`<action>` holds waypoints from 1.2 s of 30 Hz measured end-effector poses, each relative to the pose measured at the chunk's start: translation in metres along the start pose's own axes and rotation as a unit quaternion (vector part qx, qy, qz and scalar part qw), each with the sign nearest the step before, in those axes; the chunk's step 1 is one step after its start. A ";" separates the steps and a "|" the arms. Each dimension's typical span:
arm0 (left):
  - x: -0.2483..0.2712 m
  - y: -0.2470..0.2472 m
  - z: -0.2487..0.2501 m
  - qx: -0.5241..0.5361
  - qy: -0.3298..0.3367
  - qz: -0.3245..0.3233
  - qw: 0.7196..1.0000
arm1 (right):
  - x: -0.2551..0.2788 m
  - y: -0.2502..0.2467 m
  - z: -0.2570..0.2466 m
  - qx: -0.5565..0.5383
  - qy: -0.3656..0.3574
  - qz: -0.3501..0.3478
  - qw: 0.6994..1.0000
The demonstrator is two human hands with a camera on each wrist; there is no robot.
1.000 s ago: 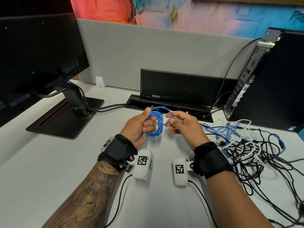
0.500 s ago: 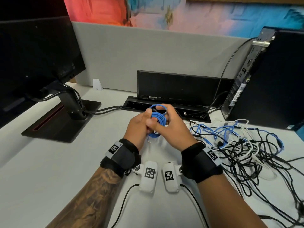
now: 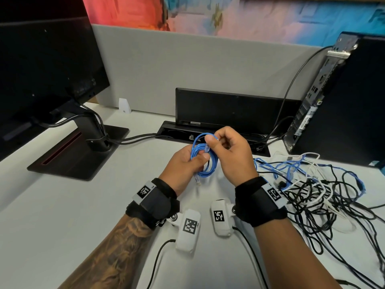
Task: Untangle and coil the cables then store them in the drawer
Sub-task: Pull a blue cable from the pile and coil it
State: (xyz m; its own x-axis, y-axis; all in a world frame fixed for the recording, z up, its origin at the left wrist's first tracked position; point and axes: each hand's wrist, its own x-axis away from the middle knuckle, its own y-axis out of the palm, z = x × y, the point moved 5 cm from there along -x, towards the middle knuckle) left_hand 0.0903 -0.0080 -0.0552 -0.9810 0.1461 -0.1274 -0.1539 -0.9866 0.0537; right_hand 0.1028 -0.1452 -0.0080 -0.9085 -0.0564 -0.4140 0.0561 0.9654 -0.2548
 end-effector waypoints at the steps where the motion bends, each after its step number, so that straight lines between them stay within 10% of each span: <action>1: 0.000 0.000 0.000 0.000 -0.001 0.009 1.000 | 0.000 0.000 0.000 0.006 -0.004 0.005 1.000; 7: 0.000 -0.002 0.006 0.030 0.018 0.005 0.999 | 0.001 -0.011 -0.018 -0.034 -0.020 0.014 0.999; 11: 0.003 0.001 0.012 0.031 0.027 -0.017 0.999 | -0.001 -0.007 -0.011 -0.038 0.053 -0.120 0.991; 20: 0.004 0.003 0.011 -0.052 0.011 -0.029 0.998 | 0.005 -0.009 -0.018 -0.031 0.067 -0.191 0.979; 27: 0.007 0.012 0.007 0.126 -0.096 -0.053 0.986 | -0.007 -0.044 -0.024 -0.104 0.068 0.049 0.991; 36: 0.016 0.031 0.015 0.081 -0.094 -0.167 0.978 | -0.007 -0.067 -0.032 -0.127 0.036 0.133 0.982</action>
State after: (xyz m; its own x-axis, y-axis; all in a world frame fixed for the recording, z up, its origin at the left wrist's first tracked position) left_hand 0.0682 -0.0353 -0.0403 -0.8749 0.4838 0.0194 -0.4708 -0.8594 0.1993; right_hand 0.0917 -0.2008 0.0401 -0.9036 0.2149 -0.3706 0.1976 0.9766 0.0845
